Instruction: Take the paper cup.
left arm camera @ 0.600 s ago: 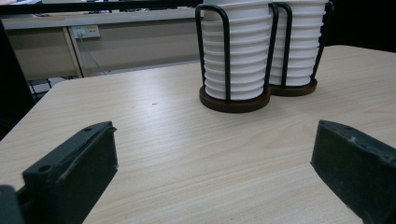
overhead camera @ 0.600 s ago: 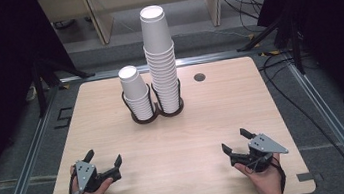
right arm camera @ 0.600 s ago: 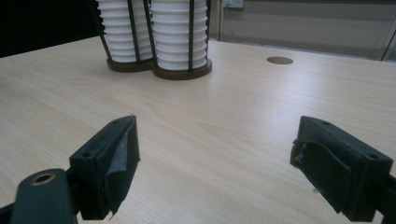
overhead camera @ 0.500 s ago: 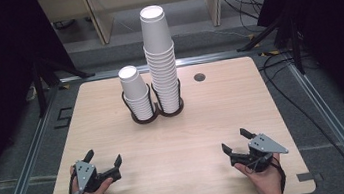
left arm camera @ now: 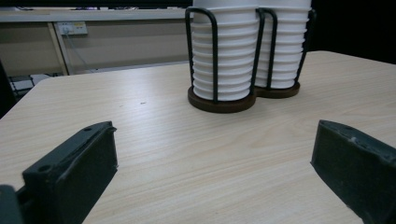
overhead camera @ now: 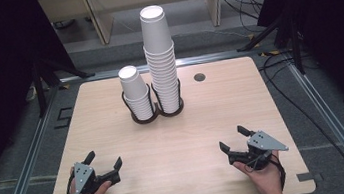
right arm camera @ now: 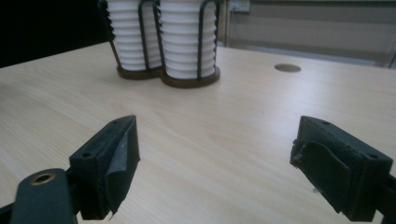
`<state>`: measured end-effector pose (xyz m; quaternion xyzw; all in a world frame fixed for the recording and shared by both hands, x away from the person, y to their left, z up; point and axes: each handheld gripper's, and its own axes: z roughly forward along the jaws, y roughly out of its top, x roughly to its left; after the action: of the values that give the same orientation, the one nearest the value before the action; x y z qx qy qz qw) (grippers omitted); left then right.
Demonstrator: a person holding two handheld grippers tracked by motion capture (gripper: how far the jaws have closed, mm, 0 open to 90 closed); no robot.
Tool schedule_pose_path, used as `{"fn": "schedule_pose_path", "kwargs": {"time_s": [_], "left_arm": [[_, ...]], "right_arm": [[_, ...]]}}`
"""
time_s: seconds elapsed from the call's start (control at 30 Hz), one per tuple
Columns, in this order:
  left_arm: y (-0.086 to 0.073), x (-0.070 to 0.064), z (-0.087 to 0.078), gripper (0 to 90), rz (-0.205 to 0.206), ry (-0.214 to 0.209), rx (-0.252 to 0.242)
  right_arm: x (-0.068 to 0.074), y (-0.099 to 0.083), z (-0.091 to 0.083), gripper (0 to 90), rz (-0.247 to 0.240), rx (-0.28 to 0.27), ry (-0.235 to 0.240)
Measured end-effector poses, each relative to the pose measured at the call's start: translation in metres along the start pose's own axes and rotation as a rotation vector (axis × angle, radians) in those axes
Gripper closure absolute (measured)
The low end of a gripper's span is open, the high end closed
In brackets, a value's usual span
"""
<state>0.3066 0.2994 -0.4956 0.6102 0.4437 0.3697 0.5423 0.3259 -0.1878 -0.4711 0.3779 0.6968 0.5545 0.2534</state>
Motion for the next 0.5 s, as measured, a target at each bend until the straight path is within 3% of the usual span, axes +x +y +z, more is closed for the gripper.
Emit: {"fn": "schedule_pose_path", "kwargs": {"time_s": [0.17, 0.23, 0.27, 0.33, 0.47, 0.5], "left_arm": [[0.017, -0.004, 0.0, 0.0, 0.019, -0.018, 0.001], [0.025, -0.007, 0.007, 0.0, 0.047, -0.038, -0.033], [0.031, -0.009, 0.008, 0.0, 0.054, -0.05, -0.013], [0.042, -0.014, 0.016, 0.0, 0.059, -0.075, -0.043], [0.073, -0.025, 0.034, 0.3, 0.107, -0.126, -0.074], [0.078, -0.027, 0.037, 0.5, 0.11, -0.134, -0.08]], "right_arm": [[0.0, 0.02, 0.002, 14.8, -0.02, -0.05, 0.016], [0.001, 0.033, 0.003, 14.8, -0.023, -0.05, 0.016], [0.0, 0.046, 0.007, 14.8, -0.033, -0.072, 0.017], [-0.001, 0.06, 0.011, 14.8, -0.045, -0.108, 0.021], [-0.003, 0.081, 0.016, 14.8, -0.062, -0.146, 0.006], [-0.002, 0.096, 0.022, 14.8, -0.059, -0.162, 0.011]]}}
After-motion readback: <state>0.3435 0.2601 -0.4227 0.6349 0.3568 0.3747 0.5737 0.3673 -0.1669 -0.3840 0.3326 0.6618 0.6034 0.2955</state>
